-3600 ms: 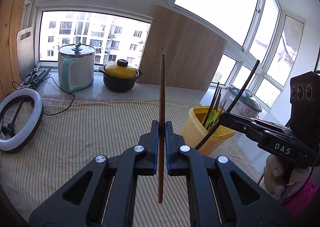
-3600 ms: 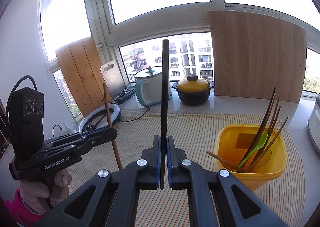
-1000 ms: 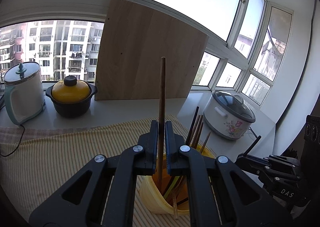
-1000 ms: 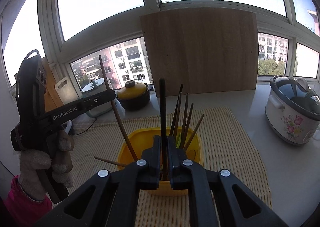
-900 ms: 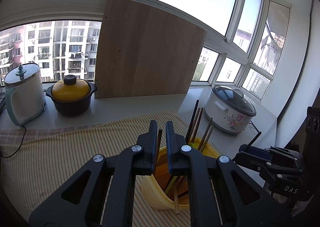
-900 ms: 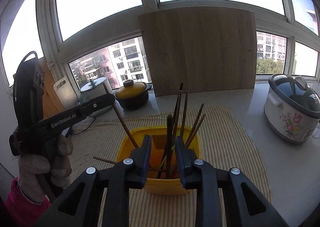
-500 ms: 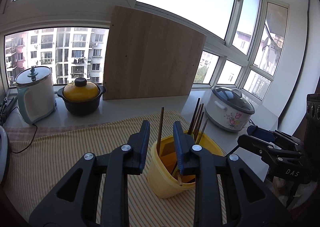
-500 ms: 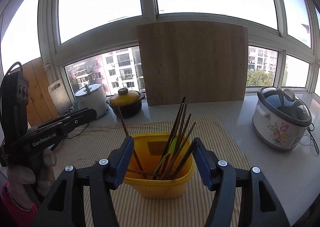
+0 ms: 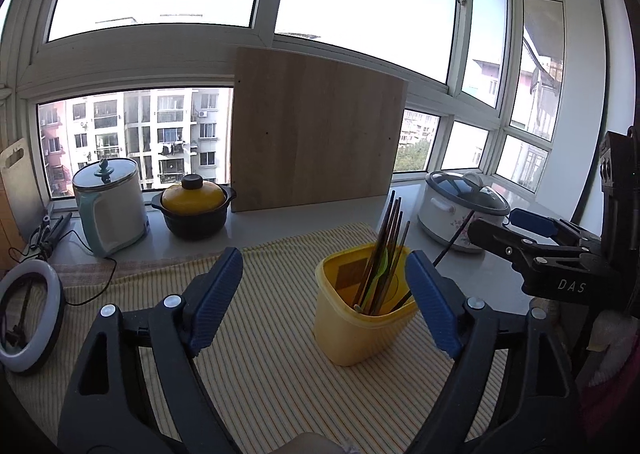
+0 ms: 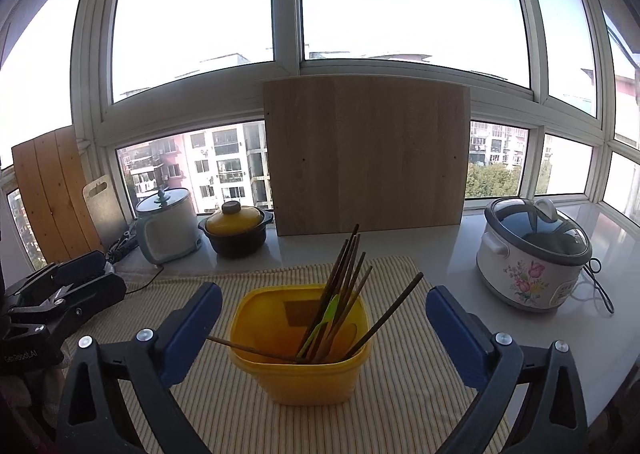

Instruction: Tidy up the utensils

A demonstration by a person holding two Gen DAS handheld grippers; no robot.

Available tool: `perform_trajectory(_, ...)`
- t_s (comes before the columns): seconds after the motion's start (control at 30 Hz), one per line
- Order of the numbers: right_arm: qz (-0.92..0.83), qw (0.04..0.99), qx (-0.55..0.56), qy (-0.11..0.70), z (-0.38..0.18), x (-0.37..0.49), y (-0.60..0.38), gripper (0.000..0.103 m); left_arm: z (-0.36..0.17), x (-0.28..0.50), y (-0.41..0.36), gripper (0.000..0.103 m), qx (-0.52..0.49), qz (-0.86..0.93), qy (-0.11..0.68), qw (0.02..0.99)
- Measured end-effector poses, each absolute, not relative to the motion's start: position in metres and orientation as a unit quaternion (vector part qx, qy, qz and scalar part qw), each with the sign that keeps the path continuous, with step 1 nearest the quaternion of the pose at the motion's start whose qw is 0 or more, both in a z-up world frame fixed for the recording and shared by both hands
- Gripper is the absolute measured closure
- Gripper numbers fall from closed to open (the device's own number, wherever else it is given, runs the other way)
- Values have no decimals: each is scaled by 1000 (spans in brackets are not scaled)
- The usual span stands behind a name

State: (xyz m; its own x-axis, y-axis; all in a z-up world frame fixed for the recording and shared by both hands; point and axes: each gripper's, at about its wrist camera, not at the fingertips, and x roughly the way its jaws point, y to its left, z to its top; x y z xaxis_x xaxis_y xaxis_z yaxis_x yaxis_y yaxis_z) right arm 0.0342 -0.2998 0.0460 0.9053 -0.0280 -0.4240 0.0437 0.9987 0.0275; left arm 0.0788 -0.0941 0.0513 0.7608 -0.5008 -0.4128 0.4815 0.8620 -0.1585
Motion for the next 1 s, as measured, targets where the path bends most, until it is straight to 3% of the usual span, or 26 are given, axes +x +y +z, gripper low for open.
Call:
perform_trajectory(0.13, -22, 977, 12, 213, 47, 30, -295, 0, 51, 65, -90, 1, -15, -247, 227, 942)
perform_trajectory(1.0, -39, 976, 33, 212, 36, 23, -301, 0, 33, 48, -97, 0, 23, -202, 250, 947)
